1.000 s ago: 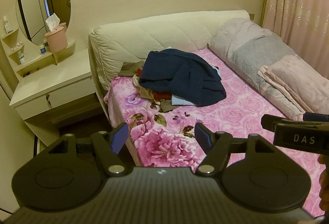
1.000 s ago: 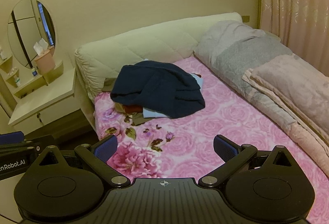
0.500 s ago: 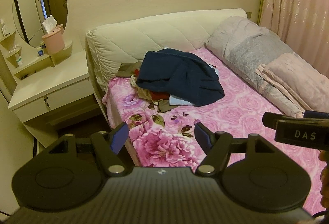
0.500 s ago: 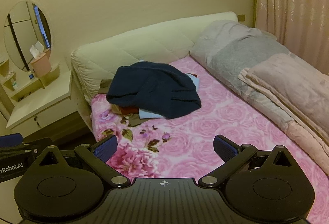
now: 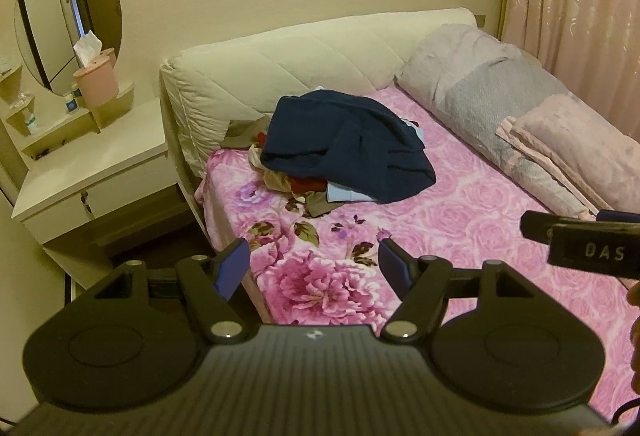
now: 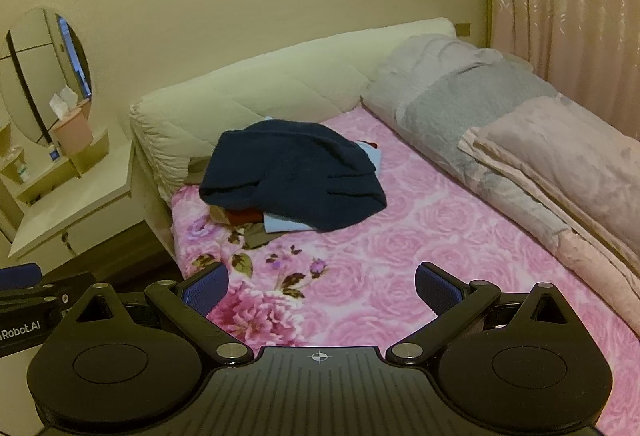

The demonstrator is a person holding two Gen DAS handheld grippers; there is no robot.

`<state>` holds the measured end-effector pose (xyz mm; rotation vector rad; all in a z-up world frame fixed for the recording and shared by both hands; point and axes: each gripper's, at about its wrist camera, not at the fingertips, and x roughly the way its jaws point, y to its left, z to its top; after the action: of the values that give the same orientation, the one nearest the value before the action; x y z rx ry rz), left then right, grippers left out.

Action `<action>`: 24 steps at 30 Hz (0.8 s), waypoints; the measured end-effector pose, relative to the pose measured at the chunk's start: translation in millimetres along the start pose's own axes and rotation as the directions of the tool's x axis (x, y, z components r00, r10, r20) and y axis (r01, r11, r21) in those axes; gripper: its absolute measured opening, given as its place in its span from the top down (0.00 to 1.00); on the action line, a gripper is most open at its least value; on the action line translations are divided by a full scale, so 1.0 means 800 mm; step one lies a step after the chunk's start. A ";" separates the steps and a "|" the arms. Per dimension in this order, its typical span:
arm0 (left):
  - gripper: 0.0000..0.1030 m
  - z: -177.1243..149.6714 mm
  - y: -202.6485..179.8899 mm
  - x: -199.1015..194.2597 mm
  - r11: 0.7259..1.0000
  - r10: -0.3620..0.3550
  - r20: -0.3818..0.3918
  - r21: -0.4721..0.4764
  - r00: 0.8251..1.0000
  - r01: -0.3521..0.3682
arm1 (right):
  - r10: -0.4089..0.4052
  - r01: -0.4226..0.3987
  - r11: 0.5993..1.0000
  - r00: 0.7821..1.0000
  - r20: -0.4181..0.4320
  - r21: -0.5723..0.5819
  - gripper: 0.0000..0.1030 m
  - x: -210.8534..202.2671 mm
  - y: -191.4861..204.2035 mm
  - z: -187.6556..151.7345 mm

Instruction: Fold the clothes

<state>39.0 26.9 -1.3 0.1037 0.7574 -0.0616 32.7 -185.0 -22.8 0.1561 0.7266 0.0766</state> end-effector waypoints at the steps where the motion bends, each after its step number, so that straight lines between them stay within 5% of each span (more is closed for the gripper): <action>1: 0.34 0.001 0.003 0.005 1.000 0.000 -0.007 -0.003 1.000 0.000 | -0.001 0.001 1.000 1.000 0.001 0.002 0.01 0.002 -0.001 0.001; 9: 0.35 0.006 0.030 0.062 1.000 -0.017 -0.072 -0.015 0.997 0.016 | -0.026 0.026 1.000 1.000 -0.003 -0.007 0.01 0.038 -0.009 0.006; 24: 0.44 0.078 0.082 0.250 0.994 -0.106 -0.202 0.017 0.974 0.112 | -0.014 0.052 0.982 0.979 -0.205 0.181 0.01 0.218 -0.017 0.042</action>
<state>233.3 81.4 -89.2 0.0966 0.9645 -0.1684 184.8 -180.5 -114.6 0.3180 0.9402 -0.0075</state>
